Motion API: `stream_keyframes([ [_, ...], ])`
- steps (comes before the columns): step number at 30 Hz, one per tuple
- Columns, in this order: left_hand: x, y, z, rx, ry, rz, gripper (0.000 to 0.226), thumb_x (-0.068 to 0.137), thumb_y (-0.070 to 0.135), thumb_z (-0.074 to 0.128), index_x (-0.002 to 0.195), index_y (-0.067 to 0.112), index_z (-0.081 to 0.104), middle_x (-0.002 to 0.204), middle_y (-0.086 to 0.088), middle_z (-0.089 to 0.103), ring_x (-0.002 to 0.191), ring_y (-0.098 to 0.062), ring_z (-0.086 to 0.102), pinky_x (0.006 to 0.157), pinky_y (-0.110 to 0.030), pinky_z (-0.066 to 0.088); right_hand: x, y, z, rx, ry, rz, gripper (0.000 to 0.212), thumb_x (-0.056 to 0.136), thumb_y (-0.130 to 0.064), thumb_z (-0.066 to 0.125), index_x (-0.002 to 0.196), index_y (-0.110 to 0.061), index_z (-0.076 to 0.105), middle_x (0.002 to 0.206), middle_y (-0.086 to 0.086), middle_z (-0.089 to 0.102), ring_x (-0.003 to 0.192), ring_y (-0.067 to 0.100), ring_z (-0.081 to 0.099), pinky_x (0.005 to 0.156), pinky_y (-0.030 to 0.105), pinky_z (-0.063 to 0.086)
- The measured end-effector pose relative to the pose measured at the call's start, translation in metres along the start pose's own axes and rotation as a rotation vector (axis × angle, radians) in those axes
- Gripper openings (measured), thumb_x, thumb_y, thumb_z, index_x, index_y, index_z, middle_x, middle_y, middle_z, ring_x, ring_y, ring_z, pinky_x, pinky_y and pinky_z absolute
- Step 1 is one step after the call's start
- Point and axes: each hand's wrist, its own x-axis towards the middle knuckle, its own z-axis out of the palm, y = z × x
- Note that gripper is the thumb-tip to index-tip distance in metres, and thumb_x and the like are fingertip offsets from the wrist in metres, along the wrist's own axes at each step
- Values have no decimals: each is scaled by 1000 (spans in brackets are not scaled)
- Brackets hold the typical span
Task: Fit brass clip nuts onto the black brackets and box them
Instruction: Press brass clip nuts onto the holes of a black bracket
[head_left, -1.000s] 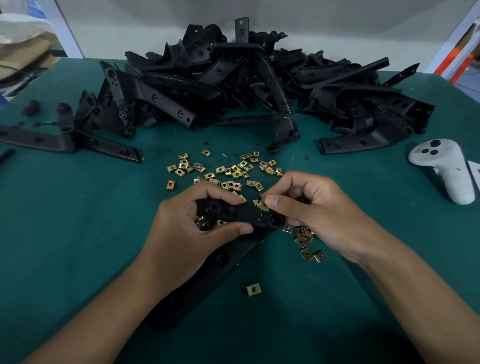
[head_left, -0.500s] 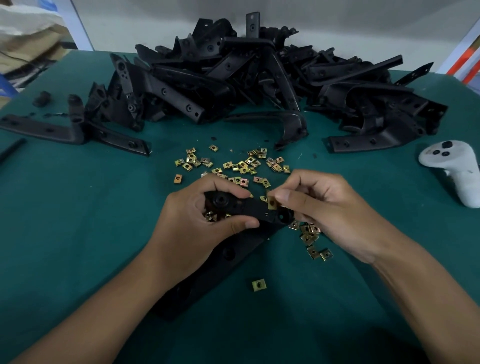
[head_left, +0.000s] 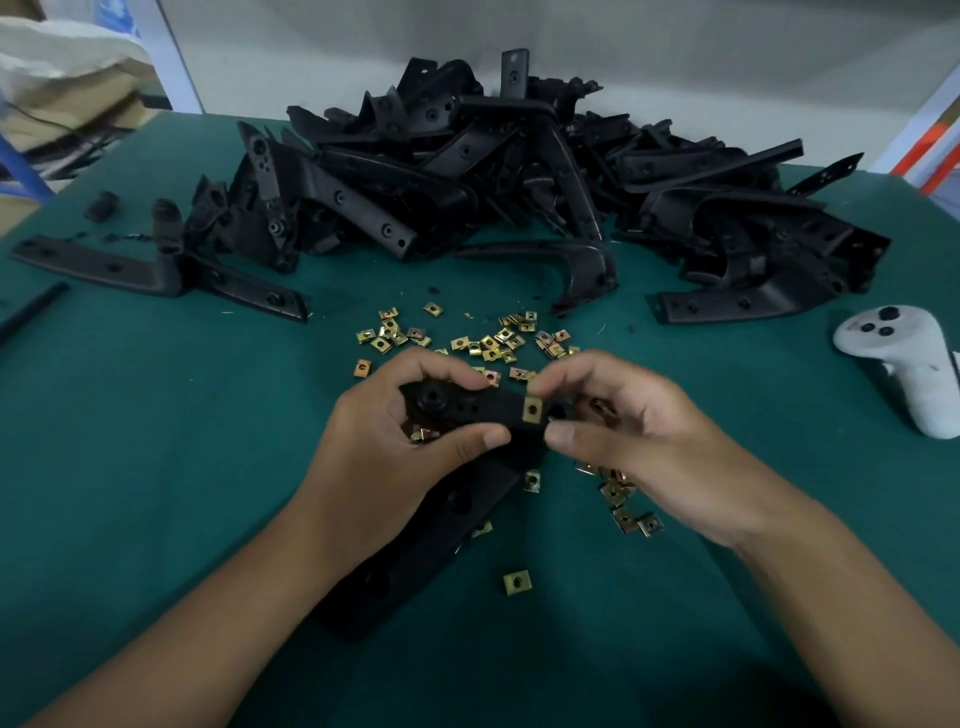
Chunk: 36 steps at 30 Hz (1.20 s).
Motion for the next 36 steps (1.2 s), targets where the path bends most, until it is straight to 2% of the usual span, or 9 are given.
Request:
stream_keyframes([
  [3, 2, 0, -2, 9, -3, -12, 30, 71, 33, 85, 95, 35, 67, 90, 13, 73, 81, -1, 68, 74, -11, 51, 5, 0, -5, 625, 42, 162, 44, 78, 2, 48, 117, -11, 63, 103, 5, 72, 73, 10, 52, 60, 22, 42],
  [5, 1, -1, -2, 25, -5, -5, 30, 71, 33, 85, 95, 35, 67, 89, 15, 72, 79, 2, 66, 72, -9, 50, 6, 2, -10, 761, 64, 229, 49, 73, 9, 45, 118, -3, 61, 106, 11, 73, 72, 11, 57, 57, 22, 44],
  [10, 0, -1, -1, 50, -13, 8, 27, 73, 30, 83, 94, 37, 67, 89, 19, 72, 77, 6, 66, 69, -6, 48, 6, 2, -15, 715, 61, 280, 39, 89, -5, 56, 128, -1, 59, 118, 15, 73, 68, 7, 61, 51, 17, 46],
  [15, -2, 0, -1, 57, -50, 19, 30, 74, 43, 87, 95, 41, 67, 97, 20, 72, 87, 3, 68, 74, -5, 48, 8, 1, -11, 679, 83, 339, 31, 91, -31, 59, 109, -8, 51, 81, 4, 74, 50, 3, 46, 44, 14, 40],
  [18, -2, -1, -1, 67, -66, 4, 31, 68, 49, 82, 94, 44, 67, 100, 20, 71, 90, 0, 68, 76, -6, 49, 7, -1, -10, 638, 99, 359, 30, 87, -44, 64, 84, -16, 54, 54, -3, 47, 45, 6, 33, 42, 17, 34],
  [21, -2, -2, -1, 62, -72, -1, 31, 67, 49, 83, 93, 43, 67, 99, 18, 71, 88, -3, 69, 78, -10, 52, 8, -2, -9, 587, 169, 354, 35, 82, -51, 66, 72, -19, 58, 53, -7, 35, 47, 8, 29, 43, 18, 31],
  [25, -2, -2, 0, 55, -75, -9, 32, 67, 48, 83, 93, 41, 67, 99, 14, 73, 89, -7, 72, 80, -15, 54, 7, -1, -9, 592, 160, 315, 33, 94, -37, 57, 97, -12, 78, 72, -6, 48, 59, 6, 37, 50, 20, 32],
  [29, -2, -1, 1, 51, -79, -11, 33, 69, 43, 90, 93, 40, 68, 96, 13, 73, 85, -6, 71, 77, -14, 54, 7, 1, -13, 594, 135, 280, 41, 100, 1, 40, 117, -8, 76, 88, -2, 64, 68, 7, 47, 53, 20, 37],
  [36, -1, -1, 1, 51, -89, -1, 32, 69, 38, 87, 94, 36, 67, 97, 22, 71, 88, 4, 67, 77, -6, 48, 8, 4, -13, 487, 168, 232, 26, 84, -15, 65, 106, -14, 79, 96, 1, 76, 68, 2, 58, 52, 15, 43],
])
